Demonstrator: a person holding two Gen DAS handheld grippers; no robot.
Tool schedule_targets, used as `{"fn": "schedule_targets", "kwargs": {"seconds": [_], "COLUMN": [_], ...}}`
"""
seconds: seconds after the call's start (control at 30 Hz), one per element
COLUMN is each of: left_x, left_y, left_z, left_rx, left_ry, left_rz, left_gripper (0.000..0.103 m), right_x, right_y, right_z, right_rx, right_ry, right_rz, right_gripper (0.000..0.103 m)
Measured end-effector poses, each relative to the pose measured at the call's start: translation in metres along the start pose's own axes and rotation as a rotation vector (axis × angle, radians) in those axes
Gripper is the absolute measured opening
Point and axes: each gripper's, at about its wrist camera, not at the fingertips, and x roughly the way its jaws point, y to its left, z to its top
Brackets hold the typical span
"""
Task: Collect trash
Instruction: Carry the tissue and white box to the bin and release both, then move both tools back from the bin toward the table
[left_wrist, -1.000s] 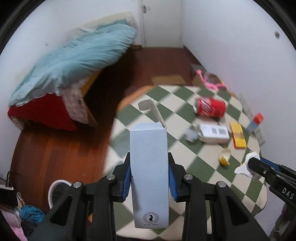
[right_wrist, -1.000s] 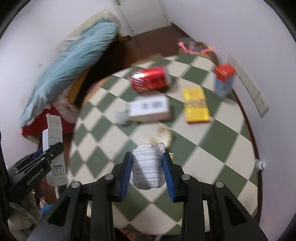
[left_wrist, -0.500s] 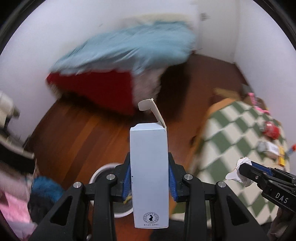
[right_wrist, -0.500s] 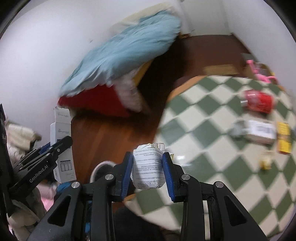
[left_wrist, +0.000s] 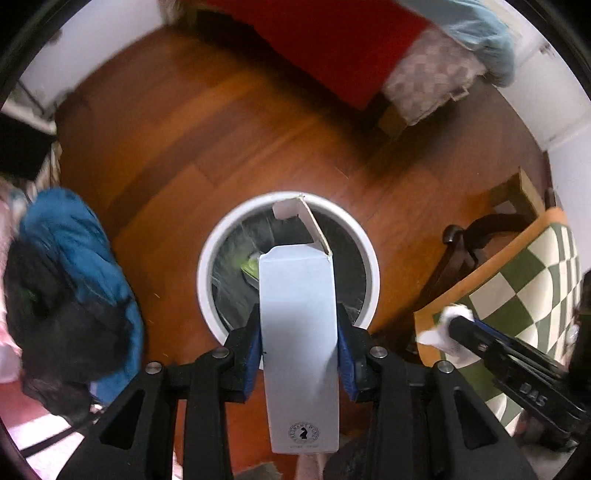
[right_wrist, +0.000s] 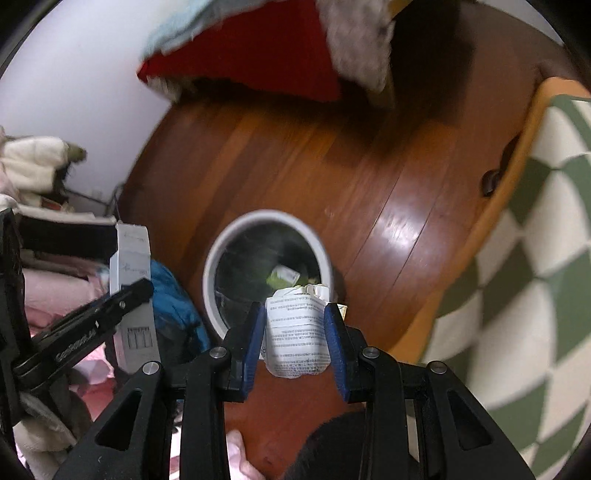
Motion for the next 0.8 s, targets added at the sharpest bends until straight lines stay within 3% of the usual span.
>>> {"fn": "schedule_targets", "kwargs": {"seconds": [0.07,0.1,0.27,0.3,0.37,0.47,0.53,0.57,0.8], "left_x": [0.008,0.01,0.011,0.01,0.006,0.001,0.0,-0.001,-0.011], "left_y": [0.01,0.012,0.022,0.025,0.029,0.031,0.031,0.031,0.028], "left_z": [0.0,0.001,0.002,0.002,0.0,-0.006,-0.012,-0.015,-0.03], "left_rx": [-0.031,-0.044,-0.061,-0.062,-0.06,-0.05,-0.039,-0.034,-0.017], "left_ry": [0.015,0.014,0.011,0.005,-0.023,-0.062,-0.078,-0.084,-0.097], "left_rz": [-0.003,-0.005,0.057,0.076,0.127,0.234,0.297,0.307,0.327], "left_gripper": [0.085,0.092,0.095,0.095,0.095,0.095,0.095,0.095,0.095], "right_x": [0.03,0.04,0.091,0.099,0.11,0.118,0.121,0.122,0.108], "right_y": [0.008,0.011,0.017,0.016,0.014,0.011,0.01,0.009,0.017], "right_z": [0.006,0.008,0.021,0.024,0.029,0.037,0.036,0.035,0.024], "right_rx": [-0.012,-0.019,-0.028,-0.027,-0.025,-0.022,-0.027,-0.031,-0.091], "right_ry": [0.044,0.057,0.12,0.13,0.147,0.147,0.148,0.15,0.132], "right_rz": [-0.011,-0.015,-0.023,-0.017,-0.01,0.004,0.005,-0.007,-0.137], "right_gripper": [0.035,0.035,0.038,0.043,0.06,0.073,0.098,0.102,0.103]}}
